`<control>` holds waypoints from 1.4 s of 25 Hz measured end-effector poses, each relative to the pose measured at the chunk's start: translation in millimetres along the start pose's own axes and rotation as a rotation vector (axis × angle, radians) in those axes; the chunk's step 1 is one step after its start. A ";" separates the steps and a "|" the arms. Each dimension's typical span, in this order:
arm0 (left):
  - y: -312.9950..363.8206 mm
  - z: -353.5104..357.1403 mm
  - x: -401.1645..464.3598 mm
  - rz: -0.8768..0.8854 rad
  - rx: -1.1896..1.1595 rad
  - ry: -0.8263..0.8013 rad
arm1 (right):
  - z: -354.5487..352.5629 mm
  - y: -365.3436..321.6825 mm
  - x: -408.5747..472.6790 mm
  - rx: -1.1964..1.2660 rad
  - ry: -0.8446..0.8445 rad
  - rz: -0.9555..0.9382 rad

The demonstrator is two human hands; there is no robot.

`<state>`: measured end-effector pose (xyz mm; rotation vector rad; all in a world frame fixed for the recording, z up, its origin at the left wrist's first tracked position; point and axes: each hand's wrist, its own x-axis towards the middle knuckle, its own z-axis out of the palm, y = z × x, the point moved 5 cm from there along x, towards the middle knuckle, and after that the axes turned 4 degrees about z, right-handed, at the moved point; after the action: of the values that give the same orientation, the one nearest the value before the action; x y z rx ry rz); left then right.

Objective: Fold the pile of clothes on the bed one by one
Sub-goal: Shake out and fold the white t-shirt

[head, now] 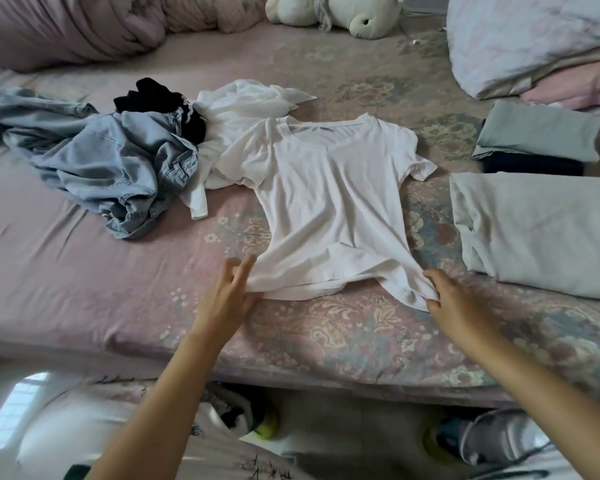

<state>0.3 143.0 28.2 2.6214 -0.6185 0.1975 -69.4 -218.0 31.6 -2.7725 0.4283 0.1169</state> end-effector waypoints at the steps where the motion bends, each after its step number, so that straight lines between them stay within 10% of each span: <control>1: 4.4 -4.2 9.5 0.025 0.021 0.034 | -6.0 -1.0 0.8 0.073 0.011 0.013; 7: 16.1 -67.8 -0.7 -0.008 -0.045 0.458 | -58.5 11.4 -10.0 0.299 0.265 -0.054; 19: -28.0 -25.9 -48.5 0.103 0.203 -0.009 | -16.5 43.2 -35.8 -0.131 0.142 -0.307; 35: -25.1 -39.9 -59.1 0.155 0.217 0.083 | -25.6 46.3 -42.0 -0.193 0.369 -0.619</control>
<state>-42.4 204.1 40.5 2.7541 -0.8118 0.4417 -122.8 -256.6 46.7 -2.9734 -0.3914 -0.5285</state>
